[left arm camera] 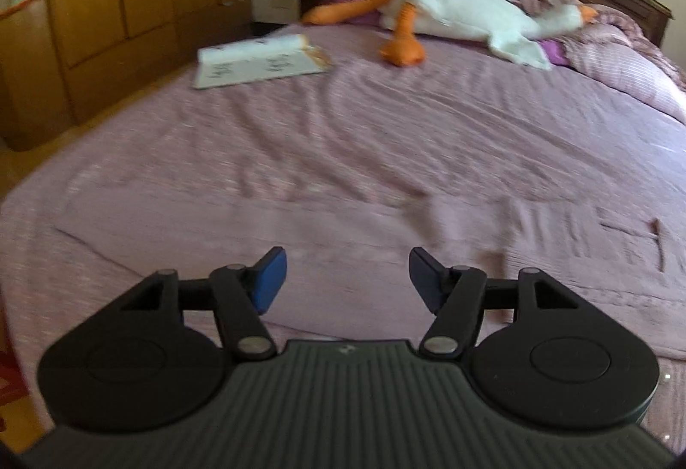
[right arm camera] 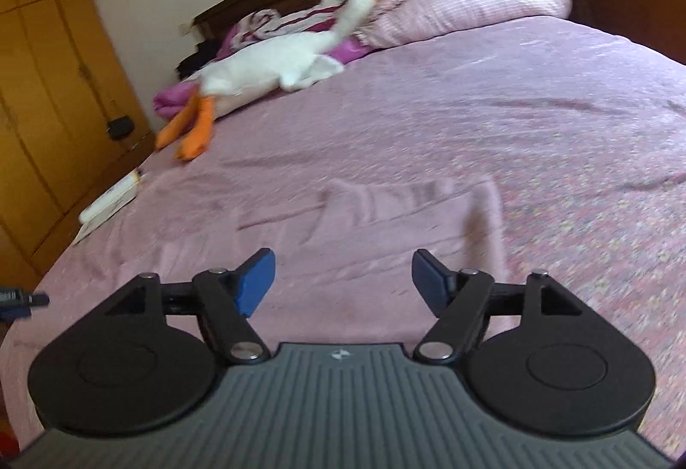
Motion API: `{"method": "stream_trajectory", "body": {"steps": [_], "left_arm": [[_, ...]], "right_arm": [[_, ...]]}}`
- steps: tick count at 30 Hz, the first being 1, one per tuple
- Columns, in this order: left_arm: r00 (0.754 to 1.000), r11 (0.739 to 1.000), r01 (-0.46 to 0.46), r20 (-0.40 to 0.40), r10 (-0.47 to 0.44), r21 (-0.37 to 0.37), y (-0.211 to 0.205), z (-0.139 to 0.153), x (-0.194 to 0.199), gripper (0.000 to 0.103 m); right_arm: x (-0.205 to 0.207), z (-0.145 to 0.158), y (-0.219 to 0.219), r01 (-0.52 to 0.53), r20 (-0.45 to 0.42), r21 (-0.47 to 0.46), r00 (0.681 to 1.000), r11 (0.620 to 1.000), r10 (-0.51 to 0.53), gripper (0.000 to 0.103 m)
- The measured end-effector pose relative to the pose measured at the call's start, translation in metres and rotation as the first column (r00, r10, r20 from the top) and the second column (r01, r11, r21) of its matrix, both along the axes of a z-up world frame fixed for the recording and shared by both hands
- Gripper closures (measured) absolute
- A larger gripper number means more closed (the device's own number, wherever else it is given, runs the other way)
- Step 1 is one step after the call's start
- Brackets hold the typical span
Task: Fold small clothes
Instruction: 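Grasp the other cardigan sleeve with the left gripper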
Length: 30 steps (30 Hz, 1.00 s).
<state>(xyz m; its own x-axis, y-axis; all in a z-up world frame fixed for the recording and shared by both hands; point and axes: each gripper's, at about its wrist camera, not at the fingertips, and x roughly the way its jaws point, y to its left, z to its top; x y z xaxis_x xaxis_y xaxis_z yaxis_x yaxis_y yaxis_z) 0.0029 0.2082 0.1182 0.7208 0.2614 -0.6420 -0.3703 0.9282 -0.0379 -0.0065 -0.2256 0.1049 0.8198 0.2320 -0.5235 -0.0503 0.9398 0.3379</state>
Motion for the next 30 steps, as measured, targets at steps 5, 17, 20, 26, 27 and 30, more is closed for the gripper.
{"method": "stream_trajectory", "body": {"steps": [5, 17, 20, 26, 27, 30], "left_arm": [[0.998, 0.998, -0.063, -0.011, 0.063, -0.019, 0.031, -0.005, -0.01, 0.032], [0.988, 0.972, -0.152, -0.01, 0.152, -0.181, 0.07, -0.055, -0.009, 0.032], [0.98, 0.952, -0.195, -0.003, 0.2, -0.236, 0.083, -0.068, -0.009, 0.032], [0.96, 0.921, -0.234, 0.078, 0.27, -0.311, 0.103, -0.078, -0.013, 0.032], [0.955, 0.915, -0.239, 0.09, 0.281, -0.325, 0.107, -0.079, -0.013, 0.032], [0.944, 0.898, -0.251, 0.113, 0.309, -0.362, 0.119, -0.081, -0.008, 0.032]], "right_arm": [[-0.024, -0.011, 0.04, -0.038, 0.003, -0.056, 0.999, 0.998, 0.038, 0.018], [-0.058, -0.051, 0.082, -0.068, -0.023, -0.141, 0.998, 0.988, 0.066, 0.009], [-0.061, -0.054, 0.085, -0.068, -0.028, -0.144, 0.998, 0.987, 0.065, 0.008], [-0.056, -0.057, 0.08, -0.035, -0.03, -0.124, 0.999, 0.992, 0.032, 0.008], [-0.056, -0.058, 0.08, -0.032, -0.033, -0.124, 0.999, 0.992, 0.028, 0.008], [-0.055, -0.06, 0.081, -0.016, -0.04, -0.124, 0.999, 0.992, 0.011, 0.008]]}}
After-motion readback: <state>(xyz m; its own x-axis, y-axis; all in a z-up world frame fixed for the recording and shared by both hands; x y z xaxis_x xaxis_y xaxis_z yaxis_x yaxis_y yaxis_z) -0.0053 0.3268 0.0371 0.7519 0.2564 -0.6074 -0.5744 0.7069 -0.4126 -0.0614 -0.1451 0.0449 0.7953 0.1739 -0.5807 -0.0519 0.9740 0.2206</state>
